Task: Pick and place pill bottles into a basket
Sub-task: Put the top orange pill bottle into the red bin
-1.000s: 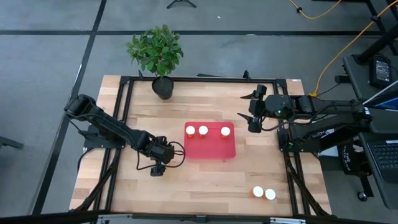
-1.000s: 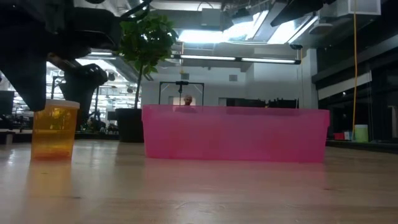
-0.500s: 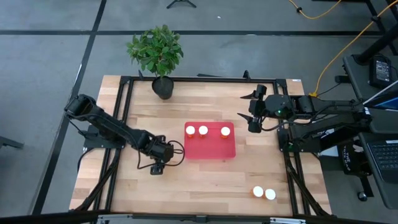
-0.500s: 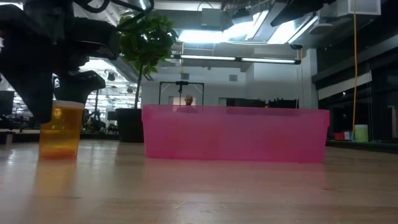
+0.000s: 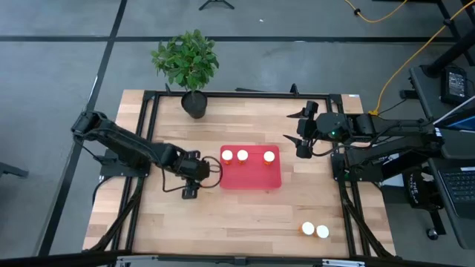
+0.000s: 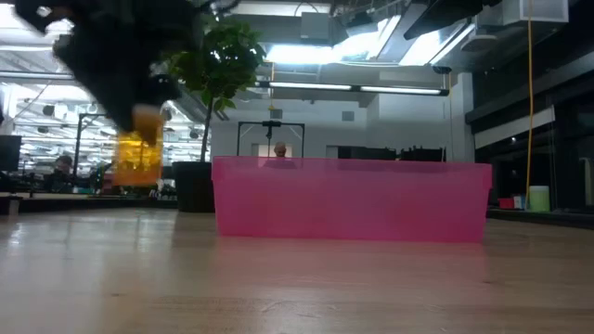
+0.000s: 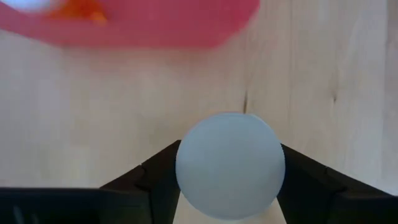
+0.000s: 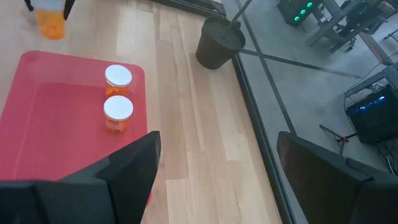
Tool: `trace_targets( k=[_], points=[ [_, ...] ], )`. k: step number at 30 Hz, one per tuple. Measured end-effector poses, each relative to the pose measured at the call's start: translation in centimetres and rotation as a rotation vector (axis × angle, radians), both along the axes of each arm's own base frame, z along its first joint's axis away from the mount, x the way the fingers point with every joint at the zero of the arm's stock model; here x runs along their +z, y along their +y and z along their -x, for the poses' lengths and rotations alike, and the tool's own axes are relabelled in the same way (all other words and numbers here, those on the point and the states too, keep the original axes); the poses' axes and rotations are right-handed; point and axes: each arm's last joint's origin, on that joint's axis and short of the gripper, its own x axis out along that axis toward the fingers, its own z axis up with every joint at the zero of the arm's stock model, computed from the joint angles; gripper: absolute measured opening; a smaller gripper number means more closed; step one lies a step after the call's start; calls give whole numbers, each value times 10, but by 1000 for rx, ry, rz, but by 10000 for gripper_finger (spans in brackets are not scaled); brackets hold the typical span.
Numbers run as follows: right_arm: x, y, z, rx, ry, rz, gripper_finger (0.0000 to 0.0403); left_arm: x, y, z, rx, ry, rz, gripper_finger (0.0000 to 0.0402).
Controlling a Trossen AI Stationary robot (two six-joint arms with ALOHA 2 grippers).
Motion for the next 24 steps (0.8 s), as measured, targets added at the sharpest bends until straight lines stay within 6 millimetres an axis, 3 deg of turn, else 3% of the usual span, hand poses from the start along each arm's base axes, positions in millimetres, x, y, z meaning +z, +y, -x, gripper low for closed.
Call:
trace_targets(
  k=[8,14,17,24],
  points=[
    [-1,0,0,-1,8,1,323,60,32,-11,-30,-106,-58,208],
    [-1,0,1,-1,12,1,323,87,59,-44,-106,-139,-119,211],
    [-1,0,1,-3,16,-1,323,77,71,-63,-156,-101,-104,211],
    [-2,0,2,-15,21,-18,323,23,74,-95,-277,42,-37,211]
  ],
)
